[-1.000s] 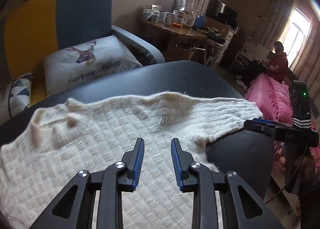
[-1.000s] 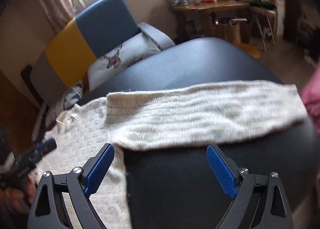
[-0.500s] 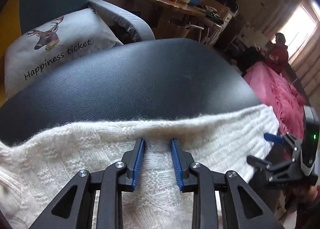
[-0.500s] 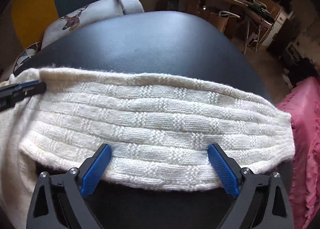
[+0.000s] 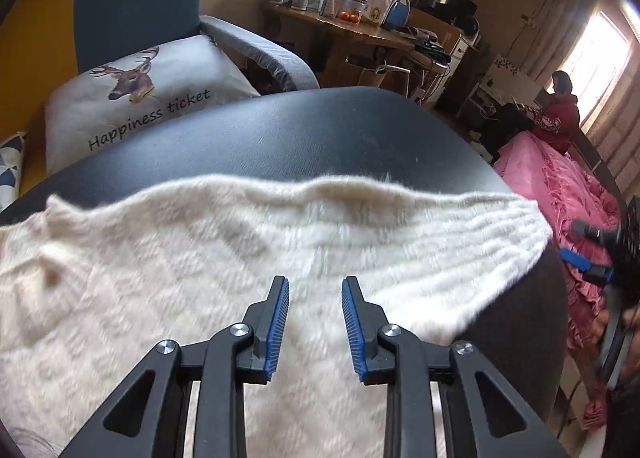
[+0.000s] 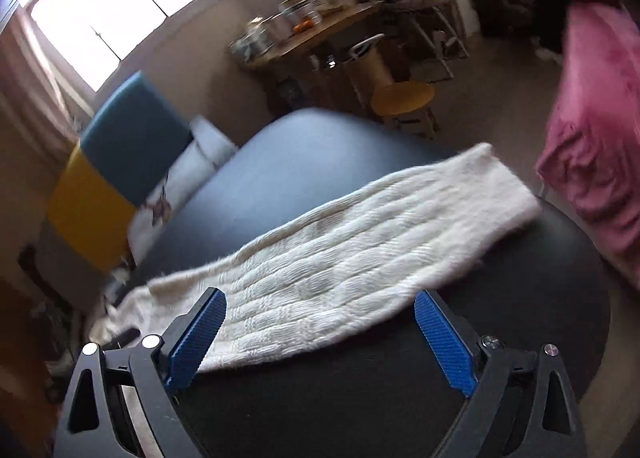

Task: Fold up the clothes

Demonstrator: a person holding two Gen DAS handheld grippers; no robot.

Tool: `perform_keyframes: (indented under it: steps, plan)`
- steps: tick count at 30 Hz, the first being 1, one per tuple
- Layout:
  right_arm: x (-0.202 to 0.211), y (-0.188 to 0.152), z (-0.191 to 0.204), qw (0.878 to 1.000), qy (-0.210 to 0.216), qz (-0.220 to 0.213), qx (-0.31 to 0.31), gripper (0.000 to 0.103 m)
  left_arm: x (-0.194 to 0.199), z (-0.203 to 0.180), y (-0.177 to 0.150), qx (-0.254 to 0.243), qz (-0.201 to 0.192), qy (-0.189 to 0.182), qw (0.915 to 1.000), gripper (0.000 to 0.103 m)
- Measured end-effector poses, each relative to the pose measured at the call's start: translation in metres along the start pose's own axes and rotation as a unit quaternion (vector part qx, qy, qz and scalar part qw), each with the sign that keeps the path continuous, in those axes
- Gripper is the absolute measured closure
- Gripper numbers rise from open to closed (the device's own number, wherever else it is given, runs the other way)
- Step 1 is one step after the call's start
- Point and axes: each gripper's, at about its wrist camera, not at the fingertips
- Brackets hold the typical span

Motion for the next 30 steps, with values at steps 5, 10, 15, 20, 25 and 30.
perform_keyframes:
  steps: [5, 10, 15, 20, 25, 30]
  plan:
    - [0.002, 0.0, -0.062, 0.99, 0.006, -0.026, -0.14, 0.006, 0.004, 0.005, -0.024, -0.004, 0.023, 0.008, 0.9997, 0.076]
    - [-0.012, 0.013, -0.08, 0.978, 0.029, -0.053, -0.198, 0.004, 0.005, 0.01, -0.034, 0.007, 0.022, 0.0, 0.9997, 0.076]
    - [-0.022, 0.023, -0.075, 0.975, 0.029, -0.068, -0.209, 0.0, 0.004, 0.014, -0.036, 0.02, 0.023, -0.01, 0.9995, 0.076]
    - [-0.038, 0.033, -0.059, 0.984, 0.01, -0.061, -0.17, 0.027, 0.003, 0.011, -0.037, 0.016, 0.021, -0.006, 0.9996, 0.075]
    - [-0.058, 0.029, -0.062, 0.986, -0.006, -0.032, -0.161, 0.095, 0.003, 0.01, -0.036, 0.02, 0.025, -0.008, 0.9995, 0.075]
    - [-0.056, 0.04, -0.043, 0.993, 0.003, -0.022, -0.116, 0.095, 0.007, 0.015, -0.031, 0.044, 0.042, -0.015, 0.998, 0.075]
Point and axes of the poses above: each gripper's, at about its wrist camera, not at the fingertips, and x roughly against the way its jaws point, z to its left, y to its top, and after that the axes turned 10 degrees about x, right-handed
